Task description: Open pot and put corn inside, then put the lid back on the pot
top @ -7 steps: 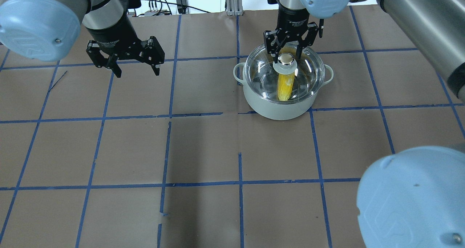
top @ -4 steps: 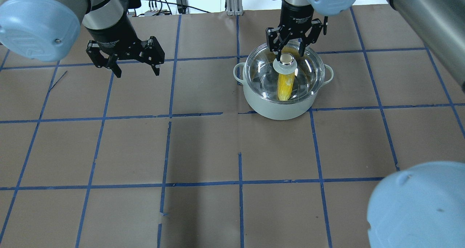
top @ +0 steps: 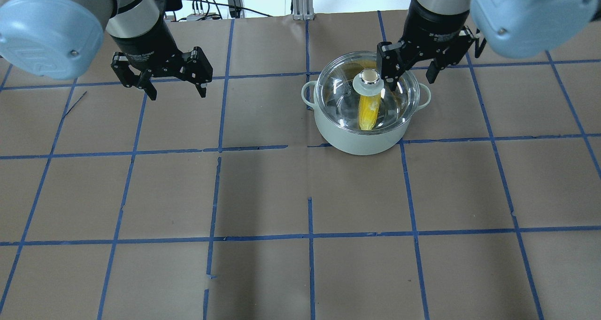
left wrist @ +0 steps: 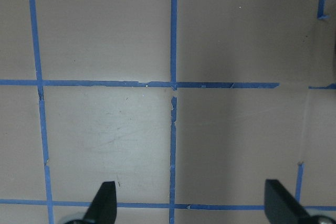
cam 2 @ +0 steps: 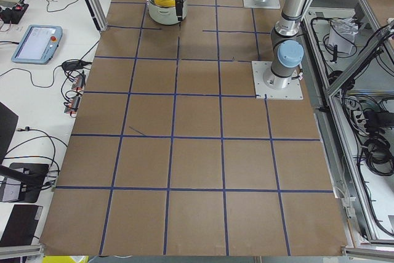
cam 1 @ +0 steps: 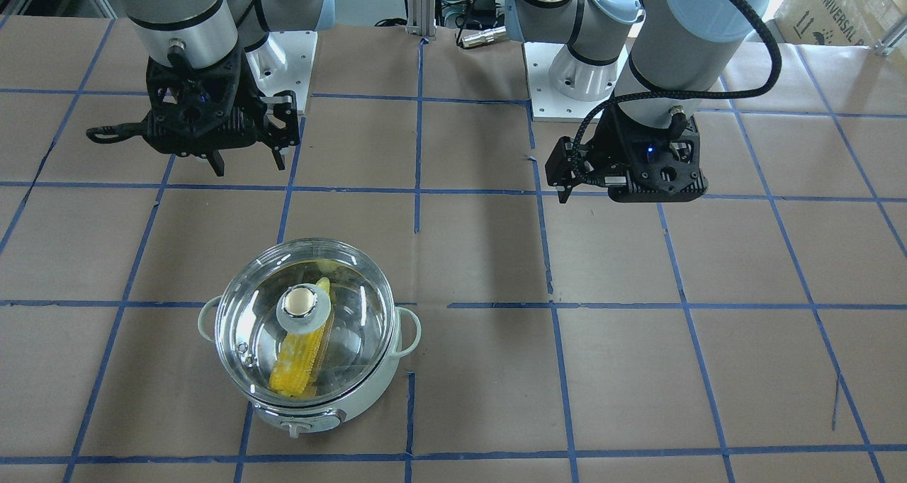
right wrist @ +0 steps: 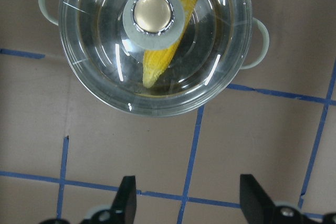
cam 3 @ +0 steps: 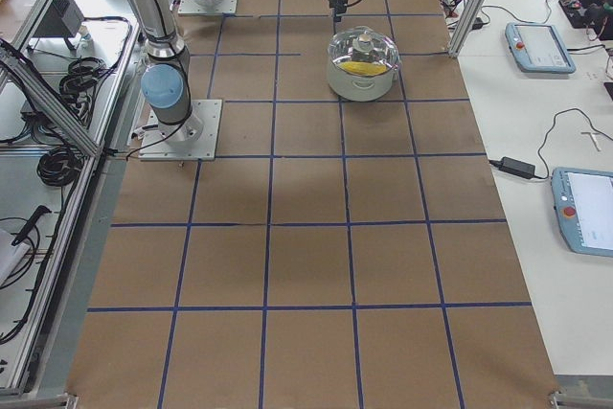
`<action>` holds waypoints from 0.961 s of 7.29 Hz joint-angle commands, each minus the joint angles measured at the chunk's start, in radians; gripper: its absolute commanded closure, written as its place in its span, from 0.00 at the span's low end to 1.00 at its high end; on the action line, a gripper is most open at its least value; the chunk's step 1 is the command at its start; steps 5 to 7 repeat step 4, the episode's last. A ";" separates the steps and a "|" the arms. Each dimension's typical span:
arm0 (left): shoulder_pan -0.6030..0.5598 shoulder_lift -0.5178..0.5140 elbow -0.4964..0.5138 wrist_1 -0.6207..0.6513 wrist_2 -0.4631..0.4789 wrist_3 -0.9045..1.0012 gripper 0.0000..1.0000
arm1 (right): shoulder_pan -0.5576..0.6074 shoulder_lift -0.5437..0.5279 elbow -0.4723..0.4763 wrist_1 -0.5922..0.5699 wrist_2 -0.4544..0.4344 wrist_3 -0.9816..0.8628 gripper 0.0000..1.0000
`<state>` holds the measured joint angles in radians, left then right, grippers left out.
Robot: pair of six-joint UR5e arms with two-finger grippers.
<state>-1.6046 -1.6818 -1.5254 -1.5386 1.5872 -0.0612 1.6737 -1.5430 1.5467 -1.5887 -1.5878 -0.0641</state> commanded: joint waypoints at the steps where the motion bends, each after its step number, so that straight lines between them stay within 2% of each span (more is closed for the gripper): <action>1: 0.000 0.004 0.008 0.000 0.000 0.000 0.00 | 0.000 -0.048 0.067 -0.026 -0.005 0.006 0.22; 3: -0.001 0.004 0.014 -0.008 0.001 0.000 0.00 | 0.000 -0.042 0.049 -0.028 0.006 0.013 0.17; 4: -0.001 0.007 0.016 -0.006 -0.001 0.000 0.00 | 0.000 -0.042 0.046 -0.030 0.009 0.013 0.10; 7: -0.001 0.007 0.016 -0.006 -0.001 0.000 0.00 | 0.000 -0.042 0.046 -0.030 0.009 0.013 0.10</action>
